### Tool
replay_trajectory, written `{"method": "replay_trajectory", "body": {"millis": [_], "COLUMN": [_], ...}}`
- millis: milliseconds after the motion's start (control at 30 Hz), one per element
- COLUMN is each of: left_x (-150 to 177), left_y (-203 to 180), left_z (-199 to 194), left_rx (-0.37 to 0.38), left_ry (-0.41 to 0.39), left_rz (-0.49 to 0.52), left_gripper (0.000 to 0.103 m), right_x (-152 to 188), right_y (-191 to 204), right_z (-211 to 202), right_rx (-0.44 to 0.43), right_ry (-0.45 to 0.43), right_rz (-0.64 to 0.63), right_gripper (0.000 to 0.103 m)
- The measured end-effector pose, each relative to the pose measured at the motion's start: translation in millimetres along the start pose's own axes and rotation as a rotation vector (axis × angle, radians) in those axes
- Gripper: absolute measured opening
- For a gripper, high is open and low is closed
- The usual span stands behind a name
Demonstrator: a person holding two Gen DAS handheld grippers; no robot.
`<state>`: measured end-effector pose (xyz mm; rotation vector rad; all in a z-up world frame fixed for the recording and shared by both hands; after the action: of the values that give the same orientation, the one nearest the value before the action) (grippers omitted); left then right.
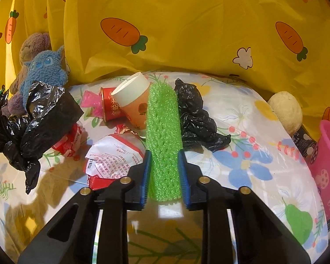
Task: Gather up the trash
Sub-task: 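Carry the black bag and green sleeve in both tools over the pink bucket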
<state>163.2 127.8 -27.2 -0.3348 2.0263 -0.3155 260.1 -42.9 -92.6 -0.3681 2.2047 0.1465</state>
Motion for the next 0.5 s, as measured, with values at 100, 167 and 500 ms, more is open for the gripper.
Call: {"method": "replay_trajectory", "body": {"millis": [100,167,500], "left_x": [0,0,-3], "left_y": [0,0,-4], "left_z": [-2,-4,-17], "left_rx": [0.008,0.011,0.046], "left_ry": [-0.001,-0.005,-0.013], "left_rz": [-0.002,0.000,-0.024], "left_gripper": [0.001,0.001,0.001], "right_x": [0,0,2], "right_y": [-2,-4,-21], "right_z": [-3,-8,-58], "right_rx": [0.000,-0.002,-0.021], "right_ry": [-0.011,-0.026,-0.130], "right_rz": [0.001,0.010,0.062], "right_gripper": [0.016,0.016,0.015]}}
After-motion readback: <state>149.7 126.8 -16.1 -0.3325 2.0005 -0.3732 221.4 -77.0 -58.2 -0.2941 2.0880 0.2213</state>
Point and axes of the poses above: each gripper's, at about its wrist camera, not at the fingertips, and z roughly the way its jaws point, y to its left, x to its underside, the point moved 8 cm from there along z, roughly the way its jaws point, and after that the axes turned 5 degrees about -z, right-handed, at the moved point
